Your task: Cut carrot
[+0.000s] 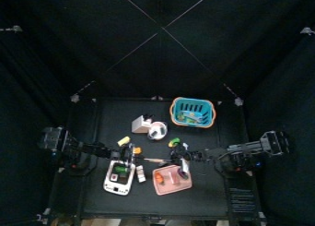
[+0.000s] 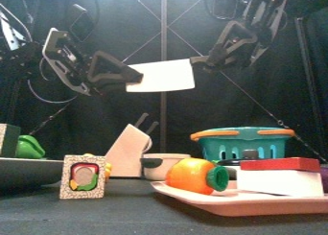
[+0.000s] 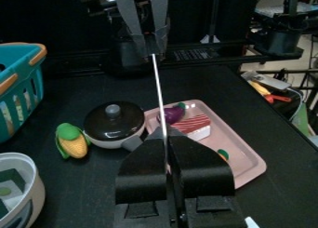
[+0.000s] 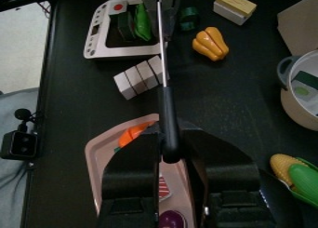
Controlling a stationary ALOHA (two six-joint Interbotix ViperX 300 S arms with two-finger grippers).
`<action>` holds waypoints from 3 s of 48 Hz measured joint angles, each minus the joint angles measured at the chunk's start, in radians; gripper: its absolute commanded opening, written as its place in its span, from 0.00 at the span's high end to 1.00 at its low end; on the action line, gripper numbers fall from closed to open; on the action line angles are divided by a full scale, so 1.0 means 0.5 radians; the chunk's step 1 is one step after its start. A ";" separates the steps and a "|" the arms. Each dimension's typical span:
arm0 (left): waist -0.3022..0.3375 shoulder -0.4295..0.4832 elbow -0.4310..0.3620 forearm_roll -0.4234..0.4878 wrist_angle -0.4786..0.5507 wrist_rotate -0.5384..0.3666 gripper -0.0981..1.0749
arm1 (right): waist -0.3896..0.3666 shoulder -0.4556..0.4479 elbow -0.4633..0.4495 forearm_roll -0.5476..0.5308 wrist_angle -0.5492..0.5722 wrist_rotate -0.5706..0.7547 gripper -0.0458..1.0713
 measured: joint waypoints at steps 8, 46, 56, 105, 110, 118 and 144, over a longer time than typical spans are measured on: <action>-0.028 0.006 -0.006 0.000 0.003 -0.015 0.72 | 0.009 0.028 0.000 0.000 0.003 0.000 0.58; -0.653 0.457 -0.239 -0.862 0.003 0.242 0.72 | 0.304 0.374 0.031 0.003 -0.025 0.000 0.58; -0.819 0.491 -0.316 -1.252 0.021 0.574 0.72 | 0.304 0.387 0.028 0.000 -0.009 -0.003 0.58; -0.920 0.687 -0.436 -1.525 0.061 0.699 0.72 | 0.291 0.500 0.028 -0.003 -0.003 -0.012 0.58; -0.911 0.693 -0.439 -1.525 0.086 0.699 0.72 | 0.282 0.525 0.028 -0.003 -0.003 -0.015 0.58; -0.908 0.696 -0.439 -1.525 0.095 0.699 0.72 | 0.270 0.528 0.031 -0.003 -0.003 -0.012 0.58; -0.856 0.721 -0.445 -1.525 0.110 0.699 0.72 | 0.261 0.571 0.031 0.003 -0.003 -0.012 0.58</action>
